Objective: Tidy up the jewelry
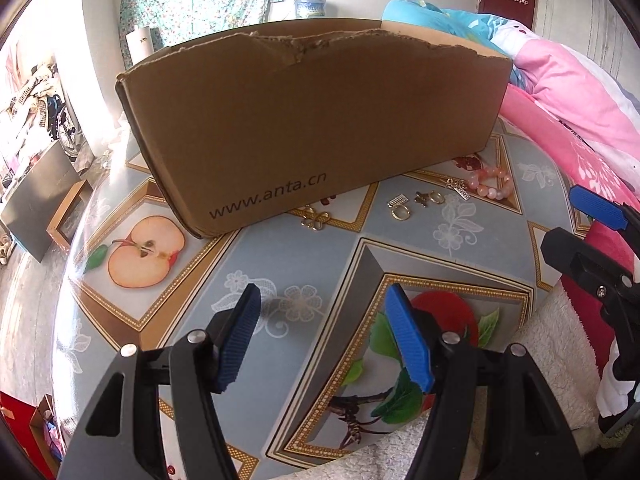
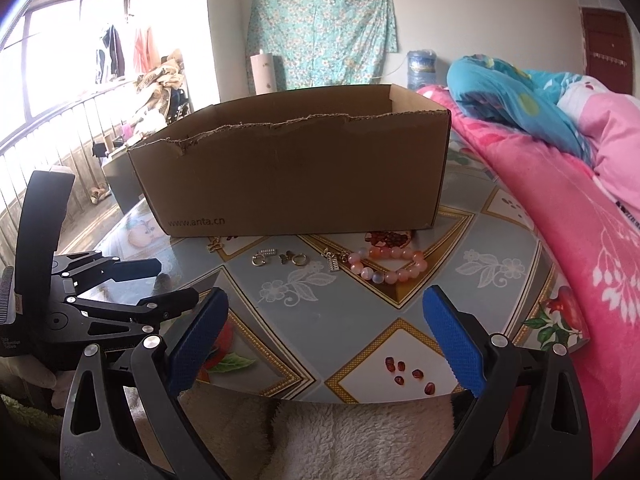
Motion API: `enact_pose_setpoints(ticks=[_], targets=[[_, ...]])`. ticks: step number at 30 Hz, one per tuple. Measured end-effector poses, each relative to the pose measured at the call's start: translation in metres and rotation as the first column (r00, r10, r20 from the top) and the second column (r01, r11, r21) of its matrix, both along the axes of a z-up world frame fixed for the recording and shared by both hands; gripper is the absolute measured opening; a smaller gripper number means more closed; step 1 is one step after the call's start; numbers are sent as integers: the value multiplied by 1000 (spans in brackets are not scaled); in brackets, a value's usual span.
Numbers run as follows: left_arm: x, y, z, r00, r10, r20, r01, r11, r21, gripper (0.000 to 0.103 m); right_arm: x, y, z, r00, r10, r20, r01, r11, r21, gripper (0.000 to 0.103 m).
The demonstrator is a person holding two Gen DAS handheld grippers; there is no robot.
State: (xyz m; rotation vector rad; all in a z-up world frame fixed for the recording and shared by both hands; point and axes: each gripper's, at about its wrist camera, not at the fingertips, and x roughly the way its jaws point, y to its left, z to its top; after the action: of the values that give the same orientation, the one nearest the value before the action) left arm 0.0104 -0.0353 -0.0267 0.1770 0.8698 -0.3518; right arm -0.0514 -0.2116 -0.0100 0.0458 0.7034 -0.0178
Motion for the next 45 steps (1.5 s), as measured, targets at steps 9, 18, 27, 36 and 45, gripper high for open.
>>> enact_pose_setpoints(ticks=[9, 18, 27, 36, 45], targets=[[1, -1, 0, 1000, 3, -3, -3, 1000, 1, 63, 2, 5, -2, 1000, 5, -6, -4, 1000, 6, 93], [0, -2, -1, 1000, 10, -1, -10, 1000, 3, 64, 3, 5, -3, 1000, 3, -3, -3, 1000, 17, 92], [-1, -1, -1, 1000, 14, 3, -14, 1000, 4, 64, 4, 1, -5, 1000, -8, -20, 9, 999, 38, 87], [2, -5, 15, 999, -14, 50, 14, 1000, -2, 64, 6, -3, -9, 999, -11, -35, 13, 998, 54, 72], [21, -16, 13, 998, -53, 41, 53, 999, 14, 40, 16, 3, -18, 998, 15, -65, -11, 998, 55, 56]])
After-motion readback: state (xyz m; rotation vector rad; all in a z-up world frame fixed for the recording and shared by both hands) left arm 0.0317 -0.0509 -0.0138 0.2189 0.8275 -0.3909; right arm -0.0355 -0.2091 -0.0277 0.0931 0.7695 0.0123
